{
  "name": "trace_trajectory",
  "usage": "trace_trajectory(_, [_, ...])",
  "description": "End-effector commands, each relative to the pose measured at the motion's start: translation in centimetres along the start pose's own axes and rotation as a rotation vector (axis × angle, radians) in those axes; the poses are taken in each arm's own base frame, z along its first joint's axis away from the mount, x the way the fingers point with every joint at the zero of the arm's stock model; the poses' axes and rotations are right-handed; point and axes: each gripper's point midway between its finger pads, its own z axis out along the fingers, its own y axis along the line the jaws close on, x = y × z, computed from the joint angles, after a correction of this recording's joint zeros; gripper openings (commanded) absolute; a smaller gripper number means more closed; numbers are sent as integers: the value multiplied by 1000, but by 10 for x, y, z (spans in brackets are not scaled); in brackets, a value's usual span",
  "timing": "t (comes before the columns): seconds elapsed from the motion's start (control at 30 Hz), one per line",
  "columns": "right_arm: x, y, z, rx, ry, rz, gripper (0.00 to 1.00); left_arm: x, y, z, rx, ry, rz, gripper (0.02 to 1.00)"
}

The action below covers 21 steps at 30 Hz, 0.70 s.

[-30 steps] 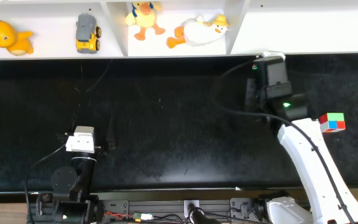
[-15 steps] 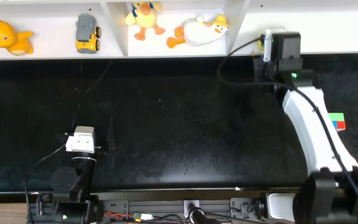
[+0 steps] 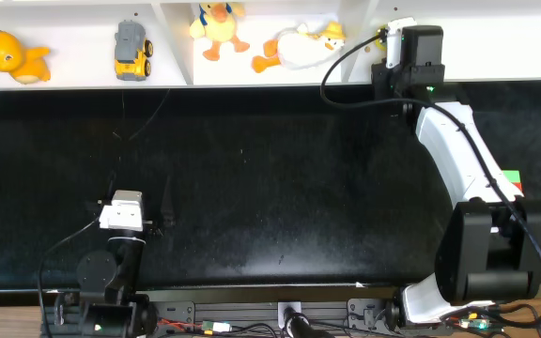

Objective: Store Toys

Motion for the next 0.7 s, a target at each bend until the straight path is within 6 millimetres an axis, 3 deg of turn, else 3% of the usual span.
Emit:
trace_trajectory(0.03, [-22, -2, 1, -5, -69, 7, 42, 0, -1, 0, 5, -4, 16, 996])
trace_trajectory(0.27, [-20, 3, 8, -30, -68, 7, 45, 0, -1, 0, 5, -4, 16, 998])
trace_trajectory(0.3, [-19, 3, 9, -33, -66, 7, 126, 0, -1, 0, 5, -4, 16, 998])
trace_trajectory(0.47, [-19, 3, 9, -33, -65, 7, 220, 0, -1, 0, 5, -4, 16, 998])
trace_trajectory(0.53, [-19, 3, 9, -31, -64, 7, 358, 0, -1, 0, 5, -4, 16, 998])
trace_trajectory(0.63, [-20, 2, 7, -25, -68, 7, 917, 0, -1, 0, 5, -4, 16, 998])
trace_trajectory(0.67, [-21, 2, 5, -26, -71, 7, 996, 0, -1, 0, 5, -4, 16, 998])
trace_trajectory(0.7, [-22, 2, 2, -27, -72, 7, 998, 0, -1, 0, 5, -4, 16, 998])
